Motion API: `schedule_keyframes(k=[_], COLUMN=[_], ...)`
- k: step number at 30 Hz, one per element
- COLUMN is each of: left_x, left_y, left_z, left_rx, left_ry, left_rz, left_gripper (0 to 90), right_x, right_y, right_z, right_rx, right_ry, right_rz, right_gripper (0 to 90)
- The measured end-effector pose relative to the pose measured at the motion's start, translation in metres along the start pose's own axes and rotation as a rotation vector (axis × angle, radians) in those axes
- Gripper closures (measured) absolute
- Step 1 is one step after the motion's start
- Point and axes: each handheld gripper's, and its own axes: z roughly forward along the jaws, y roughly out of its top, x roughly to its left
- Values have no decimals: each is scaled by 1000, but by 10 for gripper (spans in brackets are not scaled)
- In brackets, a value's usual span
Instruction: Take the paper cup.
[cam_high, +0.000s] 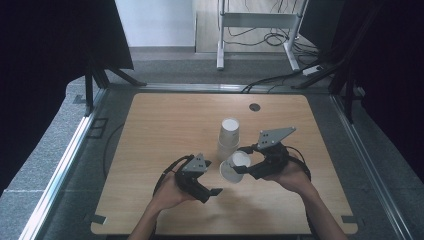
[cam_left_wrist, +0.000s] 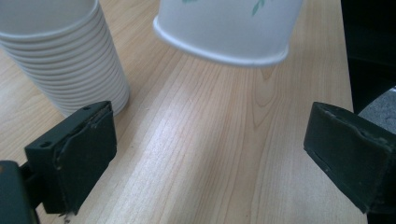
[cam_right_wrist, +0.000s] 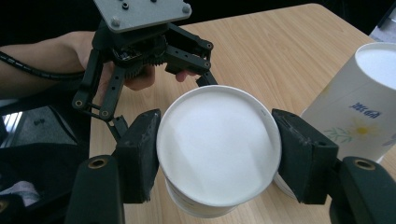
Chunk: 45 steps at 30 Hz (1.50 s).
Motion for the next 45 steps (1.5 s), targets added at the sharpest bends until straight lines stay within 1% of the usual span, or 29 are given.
schedule_keyframes(k=[3, 8, 12, 15, 17, 20, 22, 24, 27, 31, 34, 41, 45], left_x=[-2, -2, -1, -2, -2, -3, -3, -4, -5, -7, -8, -11, -11], left_y=[-2, -8, -11, -13, -13, -15, -16, -17, -17, -18, -17, -17, -18], left_z=[-1, -1, -1, -1, -2, -3, -3, -2, -2, -2, -2, 1, 3], left_rx=[-21, -54, -66, -72, -80, -88, -92, -92, -90, -90, -92, -94, -94], left_ry=[7, 1, -3, 0, 0, 0, 0, 1, -3, -7, -12, -27, -44], left_rz=[11, 3, -3, -2, 0, 2, 4, 9, 17, 29, 34, 38, 34], left_gripper=[32, 38, 44, 47, 50, 55, 56, 57, 57, 58, 59, 59, 59], right_x=[2, 3, 3, 4, 3, 4, 5, 6, 6, 7, 8, 9, 7], right_y=[-7, -23, -33, -40, -43, -47, -49, -52, -56, -58, -59, -63, -67], right_z=[2, 6, 9, 11, 12, 14, 14, 16, 18, 19, 20, 25, 30], right_rx=[-15, -59, -95, -116, -140, -149, -171, -181, -202, -234, -254, -287, -297], right_ry=[-4, 7, 19, 21, 27, 22, 33, 31, 40, 57, 79, 118, 139], right_rz=[-3, 7, 20, 22, 22, 18, 23, 22, 27, 33, 31, 30, 41], right_gripper=[361, 362, 362, 362, 362, 362, 362, 362, 362, 363, 362, 363, 364])
